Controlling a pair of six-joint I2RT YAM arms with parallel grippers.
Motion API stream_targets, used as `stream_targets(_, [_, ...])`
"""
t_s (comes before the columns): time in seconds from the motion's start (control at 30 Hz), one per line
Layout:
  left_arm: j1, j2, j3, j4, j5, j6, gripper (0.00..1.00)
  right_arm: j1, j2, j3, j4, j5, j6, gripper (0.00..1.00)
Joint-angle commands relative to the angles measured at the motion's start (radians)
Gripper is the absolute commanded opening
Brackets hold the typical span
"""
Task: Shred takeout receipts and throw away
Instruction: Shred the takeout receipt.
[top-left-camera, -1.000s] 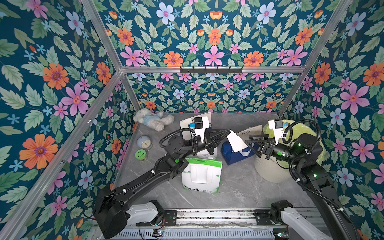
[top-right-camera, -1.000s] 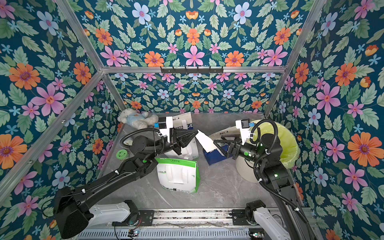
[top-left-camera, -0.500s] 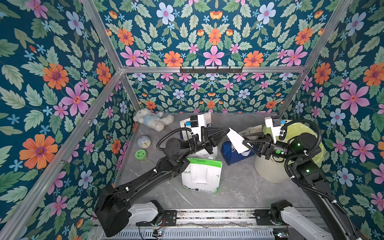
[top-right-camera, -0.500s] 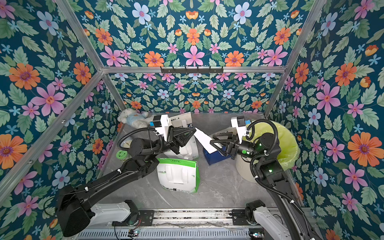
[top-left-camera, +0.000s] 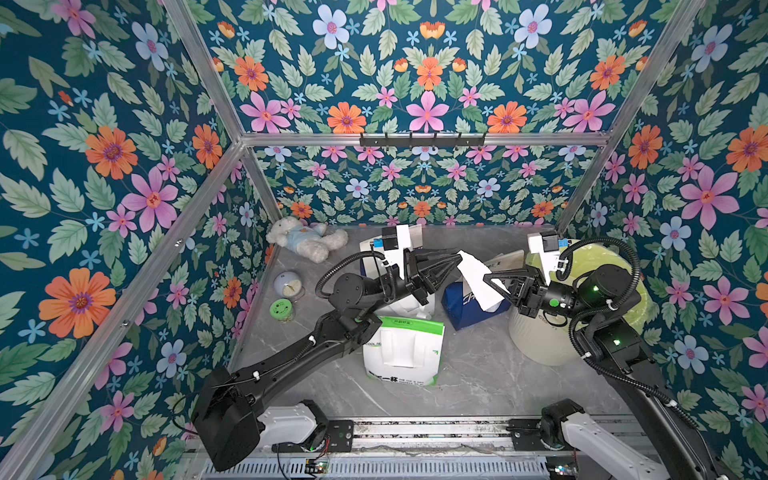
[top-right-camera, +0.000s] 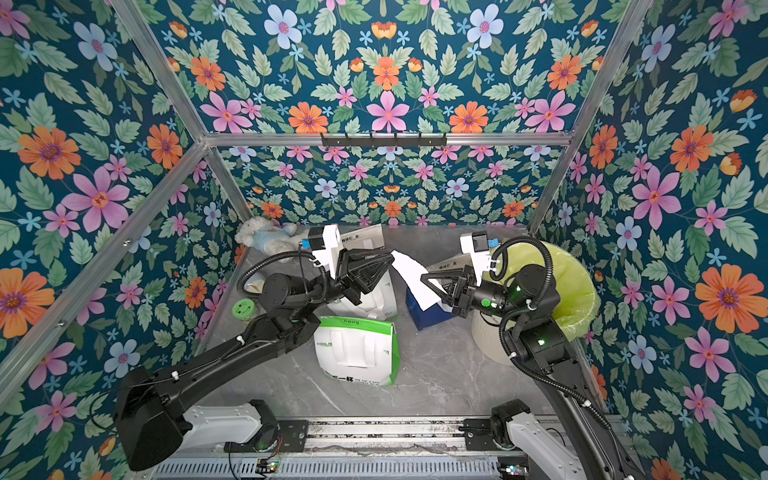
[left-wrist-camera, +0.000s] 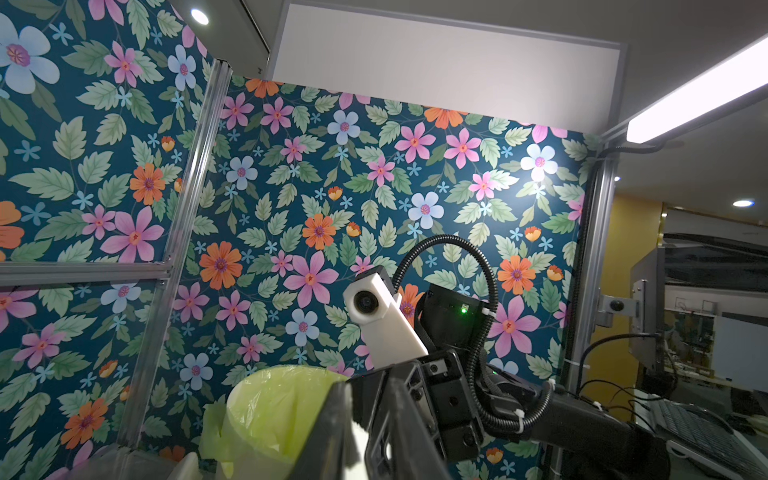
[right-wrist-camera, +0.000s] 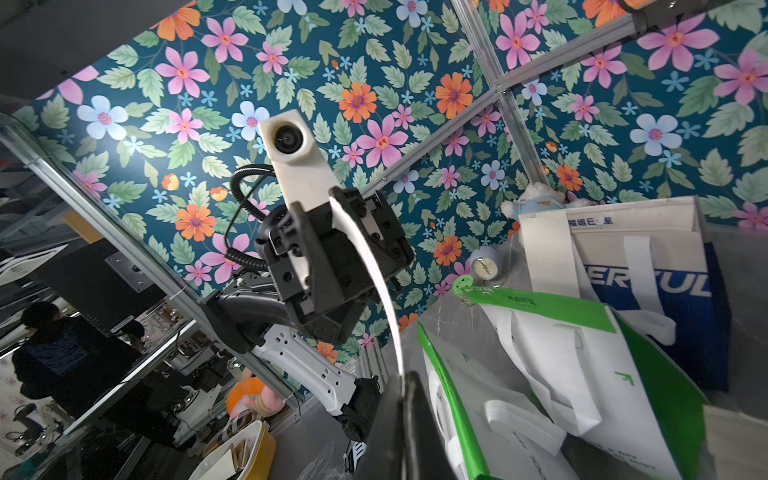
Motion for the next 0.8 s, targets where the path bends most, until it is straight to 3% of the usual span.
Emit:
stream_targets(0.0, [-0.001, -0.030, 0.051, -0.245, 0.002, 0.182, 0.99, 0.001, 0.010, 0.043, -0.146, 0.000, -0.037, 0.00])
stream_targets(0.23, [0.002, -0.031, 0.340, -0.969, 0.170, 0.744, 0.99, 0.000, 0.008, 0.141, -0.440, -0.106, -0.253, 0.00])
stream_targets(0.37, [0.004, 0.080, 0.576, -1.349, 0.247, 0.949, 0.98, 0.001, 0.008, 0.182, -0.545, -0.140, -0.330, 0.00])
stream_targets(0.5, [0.003, 0.196, 0.737, -1.531, 0.360, 1.006, 0.88, 0.001, 0.011, 0.193, -0.590, -0.164, -0.352, 0.00])
stream_targets(0.77, [0.002, 0.250, 0.775, -1.551, 0.487, 0.977, 0.57, 0.002, 0.006, 0.203, -0.648, -0.157, -0.383, 0.00])
